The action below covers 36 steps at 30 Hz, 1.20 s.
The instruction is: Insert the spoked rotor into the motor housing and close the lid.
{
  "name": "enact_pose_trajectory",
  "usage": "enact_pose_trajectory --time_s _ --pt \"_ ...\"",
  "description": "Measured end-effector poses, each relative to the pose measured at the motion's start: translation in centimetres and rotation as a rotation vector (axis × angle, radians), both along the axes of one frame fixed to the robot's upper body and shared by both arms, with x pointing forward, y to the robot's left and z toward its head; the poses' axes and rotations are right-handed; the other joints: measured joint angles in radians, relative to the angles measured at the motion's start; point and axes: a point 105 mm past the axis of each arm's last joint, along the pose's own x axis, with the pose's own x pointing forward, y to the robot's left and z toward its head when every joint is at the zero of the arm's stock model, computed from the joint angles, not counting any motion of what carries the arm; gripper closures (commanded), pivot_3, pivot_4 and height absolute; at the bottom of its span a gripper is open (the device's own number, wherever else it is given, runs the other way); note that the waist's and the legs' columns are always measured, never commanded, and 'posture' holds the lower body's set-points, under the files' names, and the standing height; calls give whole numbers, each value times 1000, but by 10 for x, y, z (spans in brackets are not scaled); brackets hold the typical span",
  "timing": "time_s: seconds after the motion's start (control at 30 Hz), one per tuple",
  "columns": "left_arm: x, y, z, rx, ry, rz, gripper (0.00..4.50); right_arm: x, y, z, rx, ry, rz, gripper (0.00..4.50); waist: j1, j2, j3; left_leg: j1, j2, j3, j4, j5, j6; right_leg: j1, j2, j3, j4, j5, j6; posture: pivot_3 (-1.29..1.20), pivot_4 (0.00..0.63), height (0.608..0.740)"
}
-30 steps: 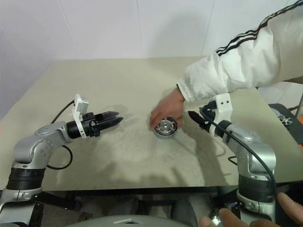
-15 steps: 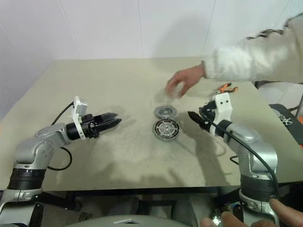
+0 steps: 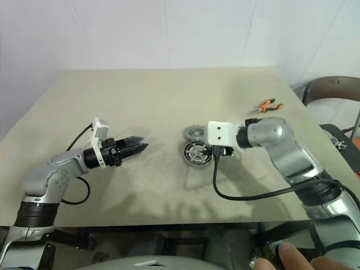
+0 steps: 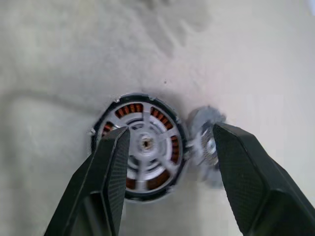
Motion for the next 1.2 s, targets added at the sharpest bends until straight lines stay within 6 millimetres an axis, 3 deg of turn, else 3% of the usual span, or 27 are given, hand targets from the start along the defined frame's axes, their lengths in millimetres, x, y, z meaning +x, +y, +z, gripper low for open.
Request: enact_pose_trajectory --time_s 0.23,0.5,0.7,1.0,1.2 --pt "-9 2 -12 -6 32 31 2141 8 -10 3 -174 2 165 1727 -3 -1 0 1 0 0 0 0 -1 1 0 0 0 0 1 0 0 740" --pt "-18 0 -14 -5 28 55 2141 14 -22 -24 -368 50 302 1727 -11 -1 0 2 0 0 0 0 -6 1 -1 0 2 0 -1 0 0 740" --pt "-20 -2 -10 -13 18 56 2141 18 -17 -36 -407 40 367 1727 -19 -1 0 3 1 -1 0 2 -9 1 0 0 4 0 -1 0 0 740" --pt "-23 -1 -16 -16 37 78 2141 8 -19 -57 -456 37 451 1727 -27 -1 0 8 3 0 0 3 -11 3 0 0 6 0 -1 0 0 740" --pt "-23 -1 -16 -18 32 79 2141 11 -7 -64 -424 28 453 1727 -26 -1 0 11 7 -1 -2 4 -14 2 1 1 7 0 -1 0 0 740"
